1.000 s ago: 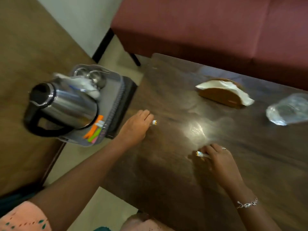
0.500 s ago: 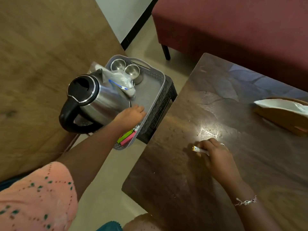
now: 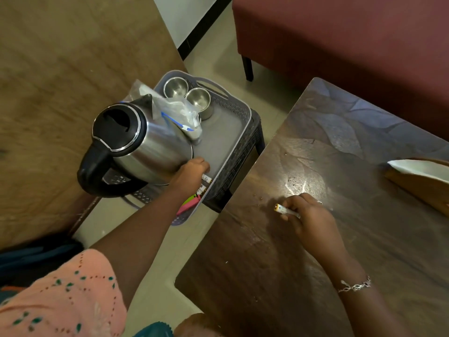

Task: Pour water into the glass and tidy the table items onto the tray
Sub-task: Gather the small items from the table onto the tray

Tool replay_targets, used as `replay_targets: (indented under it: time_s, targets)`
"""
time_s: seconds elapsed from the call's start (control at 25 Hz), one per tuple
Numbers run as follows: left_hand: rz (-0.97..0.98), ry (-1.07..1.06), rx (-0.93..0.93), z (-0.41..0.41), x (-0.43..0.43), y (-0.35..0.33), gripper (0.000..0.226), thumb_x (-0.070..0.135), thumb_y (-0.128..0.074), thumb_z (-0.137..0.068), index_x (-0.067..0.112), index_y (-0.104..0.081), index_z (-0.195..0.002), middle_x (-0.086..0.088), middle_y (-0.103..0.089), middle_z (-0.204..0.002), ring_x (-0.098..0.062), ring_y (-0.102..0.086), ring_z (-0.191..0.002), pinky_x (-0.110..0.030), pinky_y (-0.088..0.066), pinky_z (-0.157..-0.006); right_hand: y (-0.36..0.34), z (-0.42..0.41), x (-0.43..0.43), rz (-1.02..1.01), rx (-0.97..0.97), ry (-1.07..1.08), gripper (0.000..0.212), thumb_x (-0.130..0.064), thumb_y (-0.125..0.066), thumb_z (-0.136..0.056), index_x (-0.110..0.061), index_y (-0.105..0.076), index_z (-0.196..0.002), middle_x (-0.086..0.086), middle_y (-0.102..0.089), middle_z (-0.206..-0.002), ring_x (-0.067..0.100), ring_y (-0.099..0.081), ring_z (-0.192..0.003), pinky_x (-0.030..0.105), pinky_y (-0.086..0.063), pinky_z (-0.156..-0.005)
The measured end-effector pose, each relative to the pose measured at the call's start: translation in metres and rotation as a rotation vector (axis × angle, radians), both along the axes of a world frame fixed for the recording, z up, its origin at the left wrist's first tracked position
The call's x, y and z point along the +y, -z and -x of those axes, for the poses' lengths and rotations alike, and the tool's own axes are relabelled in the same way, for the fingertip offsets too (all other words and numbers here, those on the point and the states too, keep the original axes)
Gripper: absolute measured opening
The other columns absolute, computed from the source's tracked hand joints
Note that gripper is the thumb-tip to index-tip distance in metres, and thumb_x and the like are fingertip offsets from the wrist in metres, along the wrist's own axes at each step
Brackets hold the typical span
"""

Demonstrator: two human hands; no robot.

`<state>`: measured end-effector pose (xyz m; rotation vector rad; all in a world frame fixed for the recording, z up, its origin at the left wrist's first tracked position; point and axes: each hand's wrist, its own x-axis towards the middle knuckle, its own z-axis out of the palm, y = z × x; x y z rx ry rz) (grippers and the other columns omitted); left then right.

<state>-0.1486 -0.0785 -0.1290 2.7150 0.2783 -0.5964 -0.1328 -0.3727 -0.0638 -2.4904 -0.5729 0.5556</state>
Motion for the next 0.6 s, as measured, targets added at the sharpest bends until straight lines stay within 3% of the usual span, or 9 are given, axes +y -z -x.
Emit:
replay_targets:
  time_s: [0.08, 0.36, 0.48, 0.6]
  targets:
    - [-0.008, 0.043, 0.027, -0.002, 0.003, 0.002, 0.023, -0.002, -0.045, -0.077, 0.003, -0.061, -0.092, -0.016, -0.056, -0.101, -0.032, -0.056, -0.096, -0.036, -0.044, -0.077, 0.001, -0.003, 0.007, -0.006, 0.014, -0.007, 0.013, -0.008, -0.071, -0.075, -0.013, -0.064, -0.086, 0.001, -0.060, -0.082, 0.015, -0.050, -0.065, 0.016, -0.030, -0.051]
    - [0.057, 0.101, -0.002, 0.015, 0.003, -0.004, 0.035, -0.012, -0.048, -0.073, -0.001, -0.065, -0.101, -0.018, -0.059, -0.108, -0.031, -0.055, -0.103, -0.036, -0.045, -0.084, -0.023, -0.034, 0.071, -0.109, 0.095, 0.017, 0.008, -0.017, -0.066, -0.081, -0.013, -0.062, -0.087, 0.001, -0.060, -0.082, 0.018, -0.055, -0.075, 0.031, -0.043, -0.065]
    - [0.133, 0.017, -0.130, 0.037, 0.001, -0.019, 0.036, -0.006, -0.053, -0.067, -0.004, -0.066, -0.100, -0.021, -0.062, -0.110, -0.028, -0.057, -0.104, -0.031, -0.041, -0.088, -0.032, -0.060, 0.121, -0.112, 0.092, -0.077, 0.010, -0.018, -0.065, -0.082, -0.011, -0.061, -0.087, 0.004, -0.061, -0.081, 0.020, -0.057, -0.076, 0.033, -0.047, -0.068]
    - [0.093, -0.181, -0.154, 0.063, 0.001, -0.034, 0.037, 0.007, -0.049, -0.072, 0.000, -0.064, -0.105, -0.023, -0.059, -0.115, -0.039, -0.058, -0.101, -0.041, -0.048, -0.084, -0.022, -0.080, 0.173, -0.015, 0.086, -0.198, 0.015, -0.017, -0.063, -0.082, -0.007, -0.062, -0.092, 0.012, -0.066, -0.091, 0.029, -0.060, -0.088, 0.036, -0.048, -0.074]
